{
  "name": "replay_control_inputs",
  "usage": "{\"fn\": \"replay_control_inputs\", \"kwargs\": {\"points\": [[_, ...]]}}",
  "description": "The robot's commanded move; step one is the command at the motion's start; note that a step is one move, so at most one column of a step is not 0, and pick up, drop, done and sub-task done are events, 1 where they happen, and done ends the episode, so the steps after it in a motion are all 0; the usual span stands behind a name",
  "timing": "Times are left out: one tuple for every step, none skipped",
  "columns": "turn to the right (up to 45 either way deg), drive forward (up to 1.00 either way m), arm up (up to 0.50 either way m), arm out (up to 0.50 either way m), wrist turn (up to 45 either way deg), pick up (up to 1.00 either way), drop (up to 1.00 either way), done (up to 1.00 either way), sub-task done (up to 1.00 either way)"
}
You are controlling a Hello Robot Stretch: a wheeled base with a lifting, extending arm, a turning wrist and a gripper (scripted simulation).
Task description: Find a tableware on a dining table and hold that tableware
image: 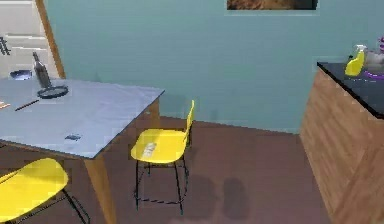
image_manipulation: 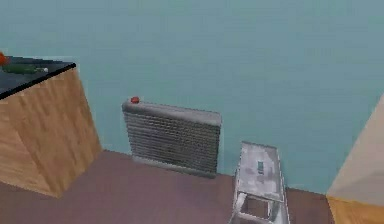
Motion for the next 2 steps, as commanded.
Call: {"fn": "replay_control_inputs", "kwargs": {"points": [[0.0, 0.15, 0.00, 0.00, 0.0, 0.00, 0.00, 0.00, 0.00], [-45.0, 0.00, 0.00, 0.00, 0.0, 0.00, 0.00, 0.00, 0.00]]}}
